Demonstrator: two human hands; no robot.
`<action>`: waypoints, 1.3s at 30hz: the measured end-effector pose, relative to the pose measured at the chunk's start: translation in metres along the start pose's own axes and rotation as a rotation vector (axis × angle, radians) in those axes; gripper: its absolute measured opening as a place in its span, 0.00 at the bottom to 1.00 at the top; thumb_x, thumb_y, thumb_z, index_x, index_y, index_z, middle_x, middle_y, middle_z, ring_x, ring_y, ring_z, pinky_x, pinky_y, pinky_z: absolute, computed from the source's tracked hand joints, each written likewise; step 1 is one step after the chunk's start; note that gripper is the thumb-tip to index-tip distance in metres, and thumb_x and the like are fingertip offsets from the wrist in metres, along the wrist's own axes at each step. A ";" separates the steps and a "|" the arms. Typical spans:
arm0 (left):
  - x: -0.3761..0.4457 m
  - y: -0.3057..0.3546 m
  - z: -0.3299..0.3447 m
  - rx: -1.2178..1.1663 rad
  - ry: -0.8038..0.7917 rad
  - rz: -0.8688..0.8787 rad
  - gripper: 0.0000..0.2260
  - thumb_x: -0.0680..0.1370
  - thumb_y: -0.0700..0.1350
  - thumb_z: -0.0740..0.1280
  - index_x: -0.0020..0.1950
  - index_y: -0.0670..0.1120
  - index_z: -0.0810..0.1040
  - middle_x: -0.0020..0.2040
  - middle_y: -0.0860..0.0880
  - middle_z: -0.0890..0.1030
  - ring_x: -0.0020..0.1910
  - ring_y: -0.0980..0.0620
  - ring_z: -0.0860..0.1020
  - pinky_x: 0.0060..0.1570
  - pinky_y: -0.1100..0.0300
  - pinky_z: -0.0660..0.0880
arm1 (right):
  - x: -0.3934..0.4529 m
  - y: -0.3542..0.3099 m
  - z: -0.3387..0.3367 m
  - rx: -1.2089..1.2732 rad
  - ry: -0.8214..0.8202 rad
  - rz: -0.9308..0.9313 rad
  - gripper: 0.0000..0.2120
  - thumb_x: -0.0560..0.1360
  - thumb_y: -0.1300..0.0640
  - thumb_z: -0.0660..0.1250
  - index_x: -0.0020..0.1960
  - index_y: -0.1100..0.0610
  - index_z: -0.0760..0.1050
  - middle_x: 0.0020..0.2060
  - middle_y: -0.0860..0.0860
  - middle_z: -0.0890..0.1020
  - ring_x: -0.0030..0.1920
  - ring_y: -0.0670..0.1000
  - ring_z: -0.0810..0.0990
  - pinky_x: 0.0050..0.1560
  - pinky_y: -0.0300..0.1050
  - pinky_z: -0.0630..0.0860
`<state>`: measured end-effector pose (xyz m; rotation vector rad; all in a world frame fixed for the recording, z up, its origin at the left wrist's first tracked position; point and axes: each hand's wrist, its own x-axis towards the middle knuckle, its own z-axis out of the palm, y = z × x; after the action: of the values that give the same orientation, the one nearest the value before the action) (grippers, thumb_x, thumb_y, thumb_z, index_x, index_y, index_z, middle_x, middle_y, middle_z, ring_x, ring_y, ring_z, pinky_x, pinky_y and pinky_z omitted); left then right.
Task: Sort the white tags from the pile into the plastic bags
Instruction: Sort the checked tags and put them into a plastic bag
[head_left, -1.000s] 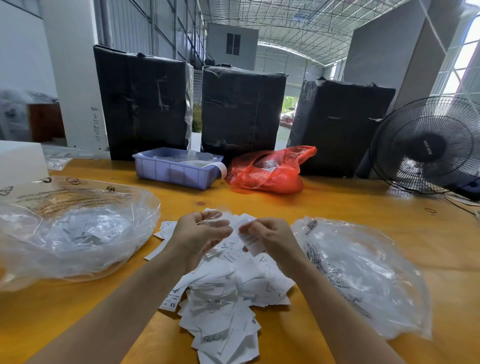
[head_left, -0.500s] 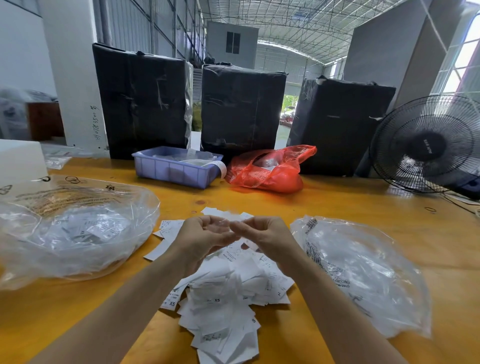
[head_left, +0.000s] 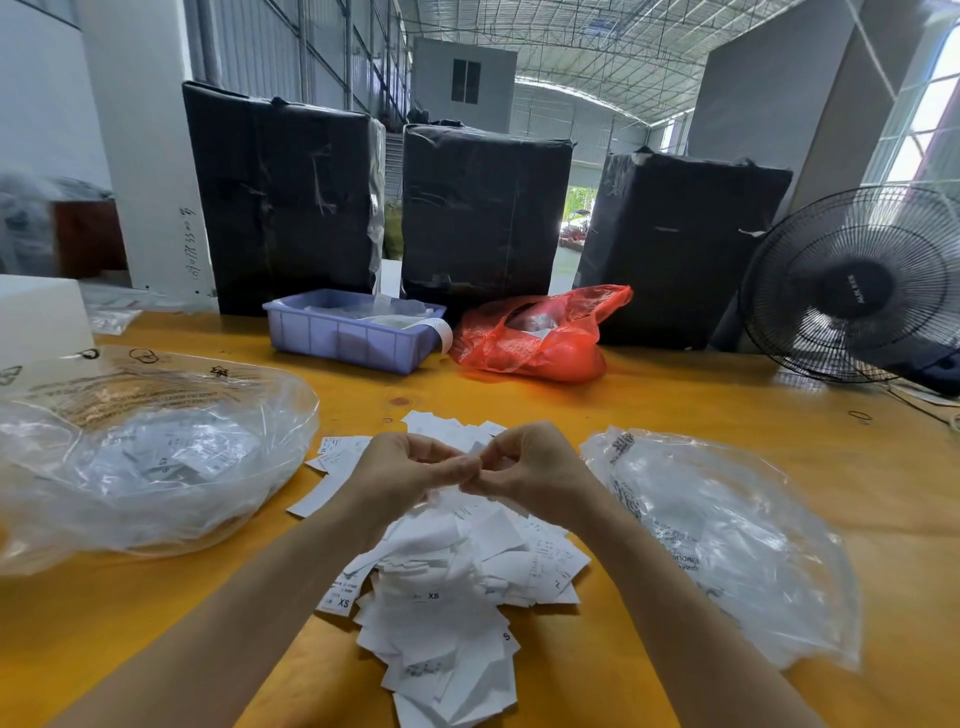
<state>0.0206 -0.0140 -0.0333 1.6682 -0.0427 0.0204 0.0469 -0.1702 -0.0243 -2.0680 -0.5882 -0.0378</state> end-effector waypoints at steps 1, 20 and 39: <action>0.000 0.000 0.000 0.008 0.016 0.013 0.12 0.61 0.50 0.75 0.39 0.45 0.84 0.35 0.48 0.84 0.33 0.58 0.78 0.36 0.64 0.70 | -0.001 -0.002 -0.003 -0.020 -0.027 0.001 0.06 0.68 0.61 0.76 0.39 0.64 0.82 0.29 0.54 0.80 0.31 0.47 0.76 0.37 0.43 0.74; 0.005 0.000 0.002 -0.015 0.050 0.004 0.05 0.69 0.46 0.73 0.39 0.45 0.83 0.33 0.52 0.83 0.35 0.58 0.79 0.35 0.65 0.71 | -0.005 -0.014 -0.028 -0.027 0.068 -0.018 0.16 0.71 0.63 0.72 0.57 0.59 0.73 0.38 0.54 0.83 0.31 0.48 0.82 0.39 0.50 0.80; 0.004 0.000 0.001 -0.018 0.031 -0.005 0.08 0.70 0.46 0.72 0.44 0.43 0.83 0.44 0.43 0.84 0.39 0.54 0.80 0.39 0.63 0.73 | -0.006 -0.016 -0.029 0.008 0.084 -0.038 0.12 0.70 0.64 0.73 0.51 0.58 0.76 0.36 0.54 0.83 0.30 0.49 0.81 0.38 0.53 0.80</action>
<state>0.0244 -0.0153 -0.0329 1.6494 -0.0155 0.0418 0.0408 -0.1893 0.0029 -2.0373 -0.5748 -0.1432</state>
